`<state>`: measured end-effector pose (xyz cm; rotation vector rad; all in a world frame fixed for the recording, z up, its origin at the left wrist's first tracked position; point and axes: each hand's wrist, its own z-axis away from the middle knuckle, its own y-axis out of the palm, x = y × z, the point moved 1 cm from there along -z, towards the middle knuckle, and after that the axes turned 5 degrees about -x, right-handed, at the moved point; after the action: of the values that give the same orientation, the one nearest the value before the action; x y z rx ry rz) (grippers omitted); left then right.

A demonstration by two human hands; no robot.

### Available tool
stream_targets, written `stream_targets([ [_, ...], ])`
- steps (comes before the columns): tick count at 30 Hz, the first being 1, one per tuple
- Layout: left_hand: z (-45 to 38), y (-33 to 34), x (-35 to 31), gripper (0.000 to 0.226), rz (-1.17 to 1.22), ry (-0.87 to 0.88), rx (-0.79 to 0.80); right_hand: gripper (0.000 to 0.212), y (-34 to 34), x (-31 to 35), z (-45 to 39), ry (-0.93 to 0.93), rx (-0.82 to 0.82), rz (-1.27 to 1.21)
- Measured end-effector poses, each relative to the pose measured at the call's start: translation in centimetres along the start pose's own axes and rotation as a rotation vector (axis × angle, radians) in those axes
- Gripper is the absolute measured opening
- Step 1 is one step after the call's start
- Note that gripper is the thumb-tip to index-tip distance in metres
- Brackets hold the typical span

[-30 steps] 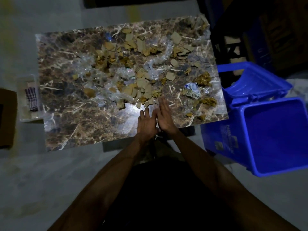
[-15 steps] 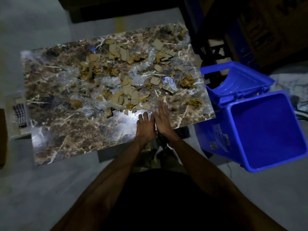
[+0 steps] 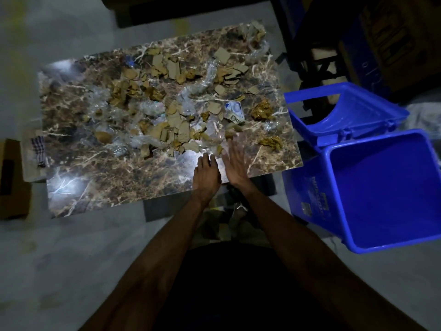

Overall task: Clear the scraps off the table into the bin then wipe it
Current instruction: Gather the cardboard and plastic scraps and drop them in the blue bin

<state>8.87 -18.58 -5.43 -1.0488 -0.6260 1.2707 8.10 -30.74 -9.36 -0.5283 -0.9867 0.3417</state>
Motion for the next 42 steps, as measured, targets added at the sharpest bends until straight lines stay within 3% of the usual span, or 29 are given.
stream_targets([
  [4,1.1,0.1,0.5,0.085,0.063,-0.037,-0.01,0.059,-0.4,2.0,-0.2,-0.072,0.095,-0.115],
  [7,1.5,0.1,0.2,0.076,0.07,-0.011,-0.053,0.07,-3.1,1.4,0.8,-0.041,-0.114,-0.257],
  [10,1.5,-0.3,-1.0,0.081,0.075,0.054,-0.064,0.082,-5.1,-0.5,-0.1,-0.025,-0.228,-0.211],
  [16,-0.9,-1.3,-2.0,0.084,0.106,0.122,-0.042,0.072,-5.2,2.4,-4.6,0.008,-0.074,-0.122],
  [21,-4.0,-3.4,1.0,0.113,0.16,0.054,-0.002,0.056,-3.3,5.0,-5.1,-0.05,0.147,-0.089],
  [24,-4.9,-3.6,2.0,0.112,0.19,0.081,0.008,0.049,-4.4,5.1,-3.8,-0.029,-0.029,-0.296],
  [26,-5.1,-3.3,2.4,0.124,0.239,0.111,0.049,0.054,-5.6,4.5,-3.6,-0.028,-0.184,-0.291],
  [28,-5.5,-2.9,2.5,0.132,0.291,0.148,0.07,0.061,-6.0,4.4,-4.8,-0.039,-0.211,-0.241],
  [34,-5.6,-2.4,1.6,0.125,0.344,0.2,-0.017,0.077,-1.9,5.5,-8.6,-0.045,-0.025,-0.007],
  [38,-5.9,-2.2,2.0,0.122,0.346,0.205,-0.014,0.064,-1.3,6.5,-6.8,-0.088,0.084,-0.107],
  [40,-5.8,-2.0,1.8,0.124,0.327,0.202,-0.008,0.051,-3.3,6.7,-4.9,-0.133,-0.027,-0.214],
  [42,-5.9,-2.1,1.0,0.121,0.314,0.203,0.001,0.048,-6.0,5.7,-2.9,-0.21,-0.204,-0.134],
])
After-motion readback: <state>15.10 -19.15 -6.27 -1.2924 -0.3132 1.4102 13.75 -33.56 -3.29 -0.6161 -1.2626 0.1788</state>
